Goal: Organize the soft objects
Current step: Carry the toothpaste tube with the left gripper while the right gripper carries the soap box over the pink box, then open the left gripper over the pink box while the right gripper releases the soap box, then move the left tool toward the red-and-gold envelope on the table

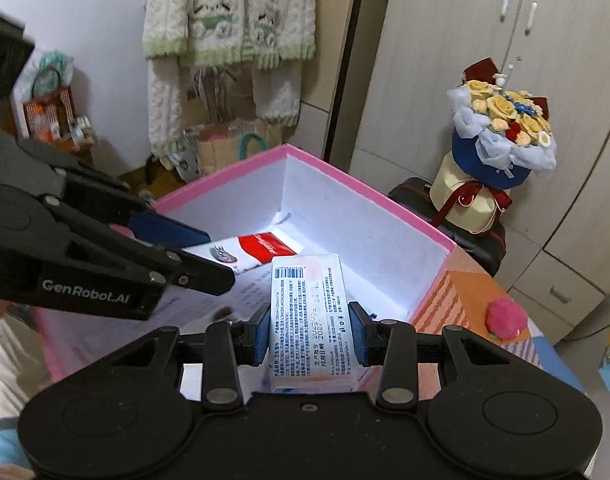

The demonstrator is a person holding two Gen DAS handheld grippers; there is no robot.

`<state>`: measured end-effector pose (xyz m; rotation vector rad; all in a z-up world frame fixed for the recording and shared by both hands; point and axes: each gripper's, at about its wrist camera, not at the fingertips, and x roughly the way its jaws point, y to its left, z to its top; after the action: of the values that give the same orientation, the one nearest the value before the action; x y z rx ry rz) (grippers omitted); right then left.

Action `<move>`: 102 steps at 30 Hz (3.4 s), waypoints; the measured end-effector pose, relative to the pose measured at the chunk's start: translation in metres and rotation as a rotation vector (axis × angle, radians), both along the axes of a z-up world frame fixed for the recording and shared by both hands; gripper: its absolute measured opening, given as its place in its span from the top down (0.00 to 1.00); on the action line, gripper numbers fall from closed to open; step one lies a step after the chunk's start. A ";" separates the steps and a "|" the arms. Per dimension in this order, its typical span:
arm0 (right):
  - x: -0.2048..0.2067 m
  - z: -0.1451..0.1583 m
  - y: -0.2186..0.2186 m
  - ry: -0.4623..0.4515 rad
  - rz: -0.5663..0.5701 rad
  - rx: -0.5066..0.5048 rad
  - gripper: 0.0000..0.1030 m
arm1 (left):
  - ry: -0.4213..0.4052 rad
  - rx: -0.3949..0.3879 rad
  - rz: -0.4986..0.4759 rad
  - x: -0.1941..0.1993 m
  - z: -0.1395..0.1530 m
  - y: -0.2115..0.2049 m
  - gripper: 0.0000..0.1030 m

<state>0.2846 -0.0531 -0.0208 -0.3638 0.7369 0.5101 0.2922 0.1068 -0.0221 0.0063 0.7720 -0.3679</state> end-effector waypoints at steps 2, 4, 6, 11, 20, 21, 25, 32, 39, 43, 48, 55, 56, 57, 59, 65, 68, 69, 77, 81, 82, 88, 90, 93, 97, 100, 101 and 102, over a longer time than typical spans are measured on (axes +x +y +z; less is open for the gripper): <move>0.008 -0.005 0.007 0.012 0.026 -0.011 0.57 | 0.011 0.034 0.004 0.008 -0.003 -0.002 0.72; 0.014 -0.009 0.013 0.029 0.054 -0.014 0.57 | 0.021 0.049 0.005 0.014 -0.005 -0.002 0.72; 0.020 -0.014 0.019 0.036 0.062 -0.035 0.57 | 0.023 0.060 0.011 0.018 -0.006 -0.002 0.72; 0.038 -0.024 0.026 0.068 0.086 -0.043 0.56 | 0.022 0.062 0.035 0.025 -0.010 0.001 0.71; -0.004 -0.015 0.024 -0.048 0.099 -0.031 0.42 | -0.035 0.061 0.009 -0.004 0.000 0.017 0.61; -0.012 -0.011 0.022 -0.059 0.095 -0.022 0.42 | -0.052 0.066 0.009 -0.011 0.003 0.020 0.60; -0.039 0.007 0.008 -0.071 0.078 0.042 0.42 | -0.081 0.066 -0.010 -0.036 0.014 0.025 0.57; -0.079 0.030 -0.009 -0.078 0.044 0.096 0.42 | -0.126 0.057 -0.038 -0.085 0.034 0.034 0.43; -0.112 0.044 -0.021 -0.060 0.031 0.115 0.40 | -0.200 0.075 -0.090 -0.132 0.052 0.034 0.32; -0.131 0.051 -0.030 -0.069 0.024 0.125 0.37 | -0.191 0.072 -0.117 -0.149 0.056 0.030 0.28; -0.153 0.055 -0.042 -0.080 0.016 0.128 0.33 | -0.183 0.084 -0.147 -0.166 0.056 0.022 0.25; -0.177 0.057 -0.056 -0.098 0.001 0.120 0.18 | -0.155 0.076 -0.189 -0.182 0.054 0.006 0.17; -0.180 0.056 -0.059 -0.096 -0.002 0.120 0.17 | -0.156 0.077 -0.196 -0.184 0.055 0.003 0.14; -0.183 0.054 -0.062 -0.093 -0.005 0.120 0.17 | -0.156 0.075 -0.202 -0.187 0.055 -0.001 0.13; -0.188 0.050 -0.069 -0.089 -0.017 0.119 0.15 | -0.157 0.066 -0.219 -0.192 0.054 -0.009 0.08; -0.203 0.034 -0.106 -0.075 -0.080 0.142 0.12 | -0.153 0.056 -0.305 -0.199 0.051 -0.049 0.08; -0.211 0.026 -0.127 -0.084 -0.121 0.128 0.12 | -0.158 0.045 -0.355 -0.199 0.051 -0.075 0.08; -0.212 0.024 -0.134 -0.088 -0.131 0.123 0.11 | -0.158 0.036 -0.372 -0.198 0.051 -0.083 0.08; -0.215 0.006 -0.195 -0.109 -0.256 0.118 0.09 | -0.097 -0.055 -0.443 -0.179 0.042 -0.151 0.10; -0.208 -0.012 -0.221 -0.096 -0.314 0.114 0.09 | -0.044 -0.091 -0.468 -0.163 0.025 -0.183 0.10; -0.204 -0.018 -0.227 -0.086 -0.327 0.125 0.09 | -0.032 -0.096 -0.472 -0.158 0.020 -0.191 0.10; -0.179 -0.054 -0.254 -0.097 -0.374 0.207 0.09 | 0.062 -0.129 -0.460 -0.121 -0.015 -0.233 0.19; -0.172 -0.066 -0.258 -0.131 -0.372 0.223 0.09 | 0.103 -0.148 -0.434 -0.105 -0.027 -0.242 0.26; -0.151 -0.083 -0.264 -0.094 -0.407 0.213 0.09 | 0.173 -0.167 -0.392 -0.083 -0.046 -0.255 0.34; -0.126 -0.103 -0.275 -0.015 -0.448 0.257 0.09 | 0.221 -0.183 -0.352 -0.060 -0.068 -0.268 0.41; -0.116 -0.115 -0.278 -0.001 -0.504 0.233 0.09 | 0.233 -0.200 -0.319 -0.050 -0.080 -0.273 0.45; -0.113 -0.119 -0.279 0.001 -0.519 0.218 0.09 | 0.237 -0.203 -0.315 -0.047 -0.083 -0.274 0.47; -0.111 -0.122 -0.278 0.007 -0.534 0.200 0.09 | 0.239 -0.208 -0.313 -0.045 -0.085 -0.275 0.50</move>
<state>0.1735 -0.3315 -0.1431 0.0281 0.7471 0.0768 0.2472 -0.1685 -0.1074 -0.1150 0.9682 -0.7555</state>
